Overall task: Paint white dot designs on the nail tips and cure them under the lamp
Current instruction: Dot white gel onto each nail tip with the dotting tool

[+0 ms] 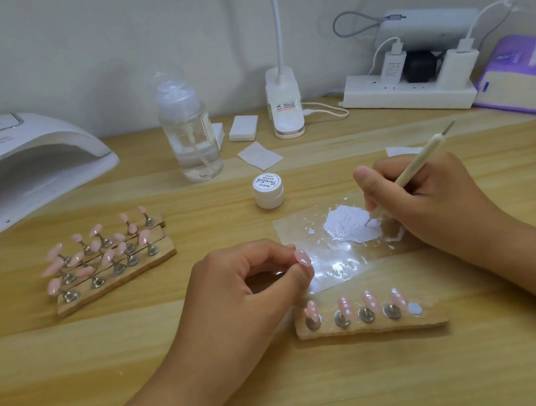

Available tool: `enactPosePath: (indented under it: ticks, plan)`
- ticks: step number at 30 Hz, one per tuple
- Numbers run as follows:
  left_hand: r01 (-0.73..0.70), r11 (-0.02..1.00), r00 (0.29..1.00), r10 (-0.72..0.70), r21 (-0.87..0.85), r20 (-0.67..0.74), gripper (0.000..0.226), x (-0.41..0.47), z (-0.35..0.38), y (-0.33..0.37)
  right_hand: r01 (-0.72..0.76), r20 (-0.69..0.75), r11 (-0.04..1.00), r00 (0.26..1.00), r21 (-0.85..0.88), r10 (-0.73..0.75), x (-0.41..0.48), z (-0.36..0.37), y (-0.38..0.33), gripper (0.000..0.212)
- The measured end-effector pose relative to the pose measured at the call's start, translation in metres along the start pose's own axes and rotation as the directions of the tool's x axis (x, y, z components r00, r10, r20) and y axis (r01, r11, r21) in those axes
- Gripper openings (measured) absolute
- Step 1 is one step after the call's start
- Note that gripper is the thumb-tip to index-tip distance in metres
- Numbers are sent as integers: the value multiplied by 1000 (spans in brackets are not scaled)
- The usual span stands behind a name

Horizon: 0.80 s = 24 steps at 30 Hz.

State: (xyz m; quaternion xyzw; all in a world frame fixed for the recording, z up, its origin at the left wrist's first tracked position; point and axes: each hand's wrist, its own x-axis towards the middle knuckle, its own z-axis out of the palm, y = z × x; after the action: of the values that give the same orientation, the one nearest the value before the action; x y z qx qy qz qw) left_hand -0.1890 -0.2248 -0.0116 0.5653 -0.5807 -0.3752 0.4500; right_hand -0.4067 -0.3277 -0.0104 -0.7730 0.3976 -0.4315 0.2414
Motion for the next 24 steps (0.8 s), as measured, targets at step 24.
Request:
enactPosePath:
  ticks: [24]
  plan:
    - [-25, 1000, 1000, 25, -2, 6, 8, -1, 0, 2, 67, -72, 995, 995, -74, -72, -1, -2, -5, 45]
